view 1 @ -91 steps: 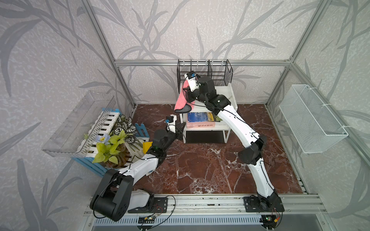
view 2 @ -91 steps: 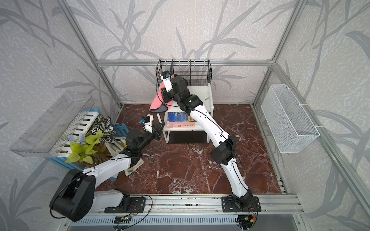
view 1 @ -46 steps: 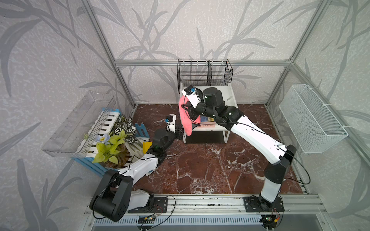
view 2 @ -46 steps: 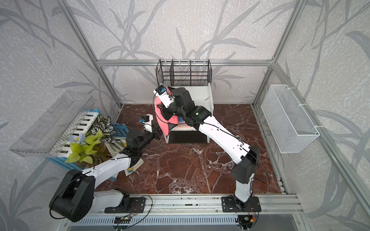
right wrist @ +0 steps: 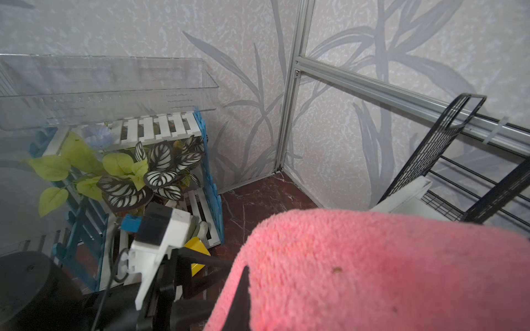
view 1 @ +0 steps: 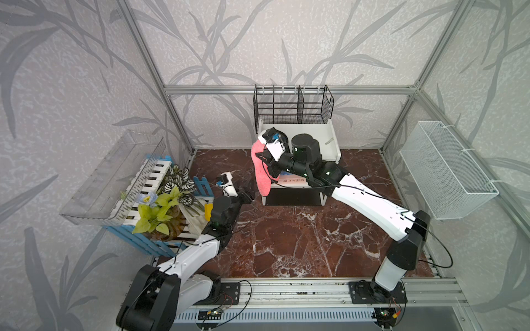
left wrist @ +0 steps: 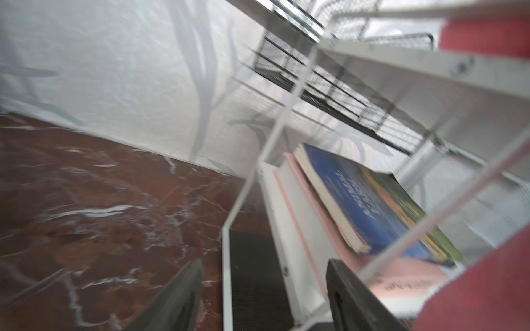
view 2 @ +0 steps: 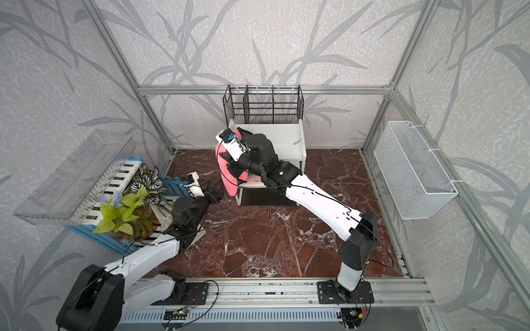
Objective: Wipe the bookshelf clean with a cloth
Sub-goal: Wipe the dust from the shelf.
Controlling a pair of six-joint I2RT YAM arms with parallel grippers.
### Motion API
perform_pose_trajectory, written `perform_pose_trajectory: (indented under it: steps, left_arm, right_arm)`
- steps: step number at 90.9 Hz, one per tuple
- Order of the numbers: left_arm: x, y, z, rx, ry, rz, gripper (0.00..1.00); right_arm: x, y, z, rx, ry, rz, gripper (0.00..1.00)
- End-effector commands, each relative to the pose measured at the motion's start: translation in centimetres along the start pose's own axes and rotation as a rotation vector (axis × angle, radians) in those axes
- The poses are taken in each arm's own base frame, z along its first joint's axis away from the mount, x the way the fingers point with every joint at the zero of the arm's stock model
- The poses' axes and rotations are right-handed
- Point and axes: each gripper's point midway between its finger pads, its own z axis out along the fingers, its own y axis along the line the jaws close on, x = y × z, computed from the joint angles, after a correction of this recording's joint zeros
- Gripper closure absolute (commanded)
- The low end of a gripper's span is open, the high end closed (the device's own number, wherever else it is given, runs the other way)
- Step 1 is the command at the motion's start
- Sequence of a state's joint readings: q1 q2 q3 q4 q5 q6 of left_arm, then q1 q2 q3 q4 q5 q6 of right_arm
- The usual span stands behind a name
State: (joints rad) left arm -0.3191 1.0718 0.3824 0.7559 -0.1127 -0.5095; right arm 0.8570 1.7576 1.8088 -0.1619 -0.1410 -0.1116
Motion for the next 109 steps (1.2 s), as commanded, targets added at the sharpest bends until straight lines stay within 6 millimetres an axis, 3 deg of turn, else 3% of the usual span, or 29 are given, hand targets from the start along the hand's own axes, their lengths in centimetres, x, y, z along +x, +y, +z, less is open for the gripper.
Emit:
perform_pose_trajectory:
  steps: [1, 16, 38, 63, 92, 109]
  left_arm:
    - [-2.5, 4.5, -1.8, -0.241, -0.154, -0.107, 0.22]
    - [-2.8, 5.9, -2.5, -0.325, -0.175, -0.114, 0.16]
    - [-1.8, 5.1, -0.7, -0.301, -0.100, -0.092, 0.09]
    - [-1.3, 5.1, -0.2, -0.303, -0.078, -0.087, 0.03]
    - [-1.4, 5.2, -0.1, -0.311, -0.079, -0.081, 0.00]
    - [-1.4, 5.4, -0.2, -0.324, -0.082, -0.078, 0.00]
  right_arm:
    - [1.4, -0.7, 1.6, 0.059, 0.024, -0.022, 1.00]
    - [4.2, -0.1, 1.9, 0.045, 0.070, -0.029, 1.00]
    - [12.7, -0.7, 2.6, 0.101, 0.220, -0.067, 1.00]
    - [20.2, 0.1, 3.7, 0.078, 0.348, -0.043, 1.00]
    - [24.8, 1.2, 4.5, 0.028, 0.454, -0.003, 1.00]
    - [28.6, 2.1, 4.4, -0.013, 0.572, 0.004, 1.00]
